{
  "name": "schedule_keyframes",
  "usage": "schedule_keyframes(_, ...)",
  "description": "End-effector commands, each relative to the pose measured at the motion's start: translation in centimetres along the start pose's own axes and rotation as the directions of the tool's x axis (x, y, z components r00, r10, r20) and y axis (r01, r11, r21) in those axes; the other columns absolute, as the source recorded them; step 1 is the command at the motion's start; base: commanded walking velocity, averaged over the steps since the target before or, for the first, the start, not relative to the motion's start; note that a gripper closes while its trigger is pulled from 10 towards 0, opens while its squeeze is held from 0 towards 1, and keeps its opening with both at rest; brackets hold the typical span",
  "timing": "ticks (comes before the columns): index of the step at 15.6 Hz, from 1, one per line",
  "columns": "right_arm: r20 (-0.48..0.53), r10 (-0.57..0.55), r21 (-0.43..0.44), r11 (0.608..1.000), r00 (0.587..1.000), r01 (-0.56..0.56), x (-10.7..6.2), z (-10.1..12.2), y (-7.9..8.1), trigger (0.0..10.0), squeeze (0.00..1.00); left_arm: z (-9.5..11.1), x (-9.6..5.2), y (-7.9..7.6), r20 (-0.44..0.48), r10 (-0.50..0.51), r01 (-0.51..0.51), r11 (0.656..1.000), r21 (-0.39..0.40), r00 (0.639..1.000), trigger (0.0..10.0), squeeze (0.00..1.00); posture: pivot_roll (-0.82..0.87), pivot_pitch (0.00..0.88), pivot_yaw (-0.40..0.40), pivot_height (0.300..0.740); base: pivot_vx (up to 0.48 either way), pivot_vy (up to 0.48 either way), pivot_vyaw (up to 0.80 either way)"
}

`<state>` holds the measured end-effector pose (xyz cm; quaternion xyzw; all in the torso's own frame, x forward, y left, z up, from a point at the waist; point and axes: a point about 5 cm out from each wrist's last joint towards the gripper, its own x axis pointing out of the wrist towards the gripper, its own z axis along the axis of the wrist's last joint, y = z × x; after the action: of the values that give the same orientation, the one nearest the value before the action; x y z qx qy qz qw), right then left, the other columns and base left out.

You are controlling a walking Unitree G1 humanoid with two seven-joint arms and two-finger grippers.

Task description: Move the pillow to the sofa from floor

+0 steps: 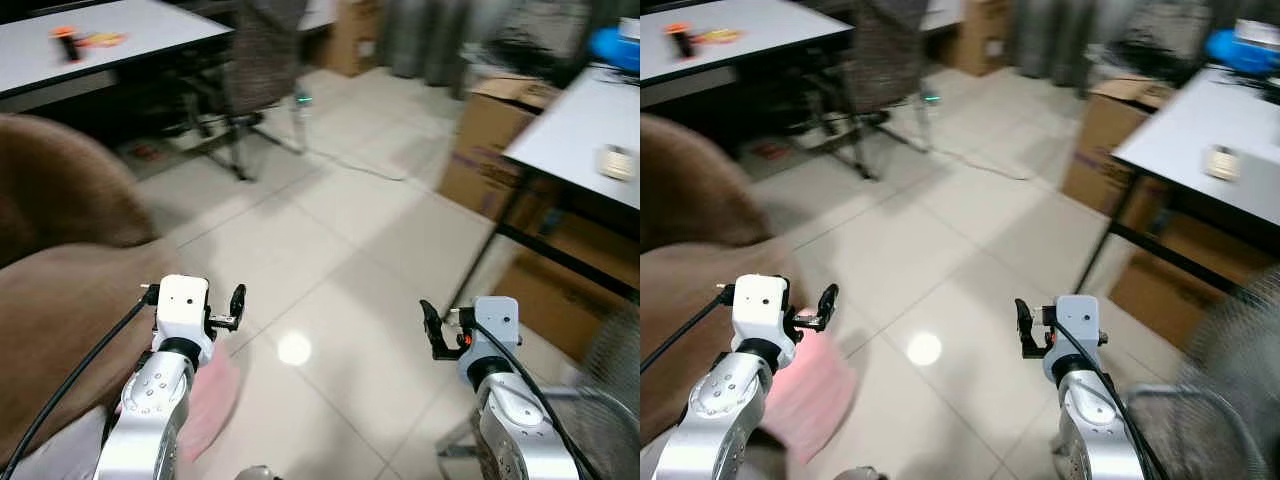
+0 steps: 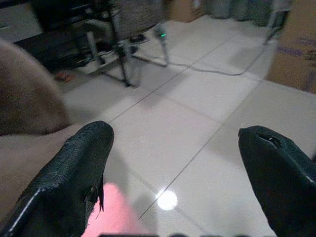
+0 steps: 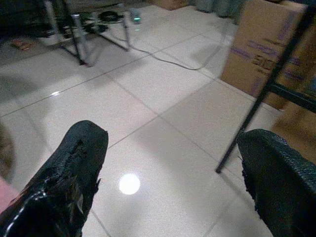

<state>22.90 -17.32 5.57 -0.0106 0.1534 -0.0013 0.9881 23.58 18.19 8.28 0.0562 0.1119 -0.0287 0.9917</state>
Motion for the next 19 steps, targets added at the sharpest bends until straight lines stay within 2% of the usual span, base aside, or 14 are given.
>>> schedule_keyframes(1,0.023,0.014,-0.02,1.0,1.0,-0.013,0.0,0.7,0.4,10.0,1.0,-0.2,-0.3,0.6,-0.013,0.03,-0.03,0.999,0.032,0.999,10.0,0.0,-0.04,0.002,0.002,0.74,0.0,0.0,0.8)
schedule_keyframes(3,0.007,0.004,-0.001,1.0,1.0,-0.004,-0.4,-0.1,0.7,10.0,1.0,-0.8,-0.8,1.9,-0.035,0.07,-0.068,0.996,0.052,0.997,10.0,0.0,-0.02,0.002,0.007,0.74,0.0,0.0,0.8)
schedule_keyframes(5,0.001,-0.002,0.014,1.0,1.0,0.002,-0.5,-0.1,0.5,10.0,1.0,0.3,-0.9,2.5,0.002,0.108,-0.108,0.994,0.032,0.994,10.0,0.0,0.01,0.015,-0.007,0.74,0.0,0.0,0.8)
schedule_keyframes(7,-0.002,-0.015,-0.066,0.998,1.0,0.015,-0.1,-0.1,0.2,10.0,1.0,0.9,-1.1,2.8,0.063,0.121,-0.124,0.991,0.046,0.991,10.0,0.0,0.01,0.007,-0.011,0.74,0.0,0.0,0.8)
schedule_keyframes(9,0.03,-0.064,-0.108,0.992,0.997,0.067,0.1,0.4,-0.6,10.0,1.0,1.0,-1.1,2.7,0.066,0.097,-0.102,0.993,0.062,0.993,10.0,0.0,0.01,0.0,-0.013,0.74,0.0,0.0,0.65)
schedule_keyframes(11,0.029,-0.07,-0.103,0.992,0.997,0.073,0.4,0.7,-0.6,10.0,1.0,1.3,-0.8,2.5,0.078,0.075,-0.079,0.995,0.06,0.994,10.0,0.0,0.01,0.0,-0.015,0.74,0.0,0.0,0.0)
schedule_keyframes(14,0.012,-0.085,-0.037,0.996,0.996,0.085,1.2,1.0,-0.4,10.0,1.0,1.6,-0.5,2.5,0.09,0.064,-0.068,0.997,0.045,0.994,10.0,0.0,0.02,0.0,-0.003,0.74,0.349,0.0,0.0)
schedule_keyframes(15,0.009,-0.107,-0.066,0.992,0.994,0.108,1.3,0.9,-0.6,10.0,1.0,1.4,-0.5,2.4,0.08,0.065,-0.069,0.997,0.044,0.995,10.0,0.0,0.02,0.0,-0.007,0.74,0.36,0.0,0.0)
schedule_keyframes(19,0.005,-0.055,-0.081,0.995,0.998,0.056,1.6,1.2,-0.3,10.0,1.0,0.9,-0.9,1.6,0.072,0.061,-0.063,0.998,0.028,0.996,10.0,0.0,0.01,0.0,-0.034,0.74,0.345,0.0,0.0)
